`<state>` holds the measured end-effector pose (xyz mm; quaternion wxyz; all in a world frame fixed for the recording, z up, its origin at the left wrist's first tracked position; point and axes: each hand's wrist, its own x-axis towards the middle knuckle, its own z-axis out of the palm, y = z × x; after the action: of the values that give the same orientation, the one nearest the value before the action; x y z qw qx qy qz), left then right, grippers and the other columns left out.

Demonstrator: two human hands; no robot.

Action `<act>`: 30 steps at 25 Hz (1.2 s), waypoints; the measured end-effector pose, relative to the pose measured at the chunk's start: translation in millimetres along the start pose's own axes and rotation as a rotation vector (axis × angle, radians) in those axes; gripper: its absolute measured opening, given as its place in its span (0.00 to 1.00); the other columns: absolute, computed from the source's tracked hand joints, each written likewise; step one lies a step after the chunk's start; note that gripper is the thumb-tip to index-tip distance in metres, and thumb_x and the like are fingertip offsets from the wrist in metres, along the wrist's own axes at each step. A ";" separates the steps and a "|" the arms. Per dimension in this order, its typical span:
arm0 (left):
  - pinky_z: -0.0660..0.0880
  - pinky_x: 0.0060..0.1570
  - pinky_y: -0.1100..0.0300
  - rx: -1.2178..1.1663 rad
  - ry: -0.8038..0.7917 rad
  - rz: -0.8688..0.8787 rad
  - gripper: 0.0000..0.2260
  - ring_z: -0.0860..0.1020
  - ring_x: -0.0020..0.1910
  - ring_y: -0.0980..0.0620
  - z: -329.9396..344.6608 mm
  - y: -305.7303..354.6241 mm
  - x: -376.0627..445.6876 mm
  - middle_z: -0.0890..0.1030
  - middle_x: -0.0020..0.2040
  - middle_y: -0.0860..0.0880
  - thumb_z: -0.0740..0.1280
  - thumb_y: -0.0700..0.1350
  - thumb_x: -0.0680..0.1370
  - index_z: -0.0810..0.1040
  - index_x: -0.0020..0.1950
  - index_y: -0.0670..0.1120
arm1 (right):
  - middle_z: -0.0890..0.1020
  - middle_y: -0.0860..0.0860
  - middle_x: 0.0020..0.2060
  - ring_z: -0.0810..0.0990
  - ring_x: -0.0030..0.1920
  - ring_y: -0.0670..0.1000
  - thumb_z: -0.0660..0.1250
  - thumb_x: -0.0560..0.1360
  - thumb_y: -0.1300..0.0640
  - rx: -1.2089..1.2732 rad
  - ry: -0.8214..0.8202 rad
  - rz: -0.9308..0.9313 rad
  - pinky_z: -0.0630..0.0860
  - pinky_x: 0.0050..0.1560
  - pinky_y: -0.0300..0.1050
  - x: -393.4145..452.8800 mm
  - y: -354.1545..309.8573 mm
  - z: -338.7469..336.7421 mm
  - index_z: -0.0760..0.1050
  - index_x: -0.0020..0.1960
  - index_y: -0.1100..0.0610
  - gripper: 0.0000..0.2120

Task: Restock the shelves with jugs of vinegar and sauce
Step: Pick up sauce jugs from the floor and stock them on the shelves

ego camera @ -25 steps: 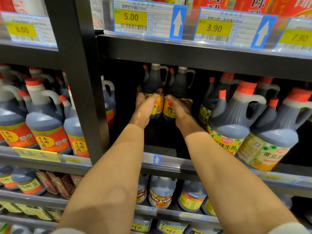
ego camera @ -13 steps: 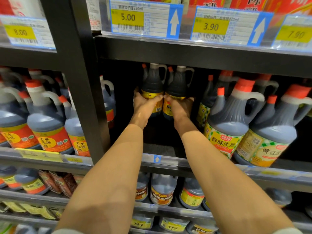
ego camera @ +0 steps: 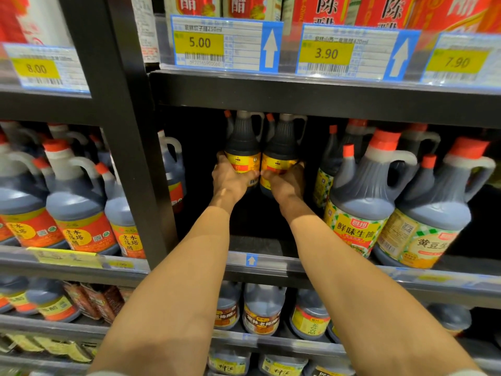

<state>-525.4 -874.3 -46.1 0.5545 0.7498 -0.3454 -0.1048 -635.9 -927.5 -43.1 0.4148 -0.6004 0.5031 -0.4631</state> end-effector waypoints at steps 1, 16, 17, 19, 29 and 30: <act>0.76 0.66 0.48 0.008 0.003 0.001 0.39 0.77 0.67 0.40 -0.6 -0.4 -0.7 0.77 0.68 0.40 0.82 0.48 0.69 0.67 0.74 0.42 | 0.74 0.60 0.73 0.74 0.73 0.60 0.80 0.71 0.54 0.001 0.000 -0.002 0.70 0.69 0.50 0.3 0.0 -0.3 0.61 0.78 0.61 0.43; 0.75 0.66 0.47 0.015 0.008 0.028 0.40 0.76 0.67 0.39 -2.2 -5.5 -3.1 0.76 0.68 0.40 0.82 0.47 0.69 0.65 0.74 0.41 | 0.78 0.57 0.70 0.76 0.70 0.59 0.80 0.70 0.59 0.073 -0.013 0.019 0.74 0.67 0.51 0.1 1.2 -5.5 0.67 0.75 0.57 0.38; 0.75 0.66 0.47 0.005 0.004 0.024 0.40 0.76 0.67 0.39 -2.1 -5.8 -3.0 0.76 0.68 0.40 0.82 0.47 0.69 0.65 0.74 0.42 | 0.77 0.57 0.71 0.76 0.71 0.59 0.80 0.70 0.59 0.074 -0.017 0.019 0.74 0.67 0.51 0.3 1.1 -5.5 0.66 0.76 0.57 0.39; 0.75 0.67 0.47 -0.020 -0.005 0.011 0.40 0.76 0.67 0.40 -1.7 -6.5 -1.8 0.76 0.68 0.41 0.82 0.47 0.69 0.65 0.75 0.42 | 0.76 0.57 0.72 0.75 0.71 0.59 0.80 0.70 0.58 0.073 -0.022 0.019 0.74 0.68 0.51 0.7 1.5 -5.2 0.65 0.78 0.57 0.41; 0.74 0.68 0.47 -0.061 -0.017 -0.005 0.40 0.75 0.69 0.41 -0.4 -5.7 -0.7 0.75 0.69 0.41 0.82 0.45 0.70 0.64 0.76 0.43 | 0.69 0.56 0.78 0.68 0.77 0.59 0.79 0.73 0.57 0.116 -0.080 0.013 0.67 0.75 0.54 0.0 5.9 -3.5 0.54 0.83 0.56 0.47; 0.74 0.68 0.47 -0.061 -0.018 -0.006 0.40 0.75 0.69 0.41 -0.5 -5.9 -0.7 0.75 0.69 0.41 0.82 0.45 0.70 0.64 0.76 0.43 | 0.68 0.56 0.78 0.67 0.77 0.59 0.79 0.73 0.57 0.118 -0.087 0.016 0.67 0.76 0.55 0.1 6.3 -3.6 0.53 0.83 0.56 0.47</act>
<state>-523.3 -872.5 -51.4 0.5736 0.7326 -0.3448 -0.1236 -640.8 -928.7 -48.3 0.4746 -0.5903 0.4611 -0.4622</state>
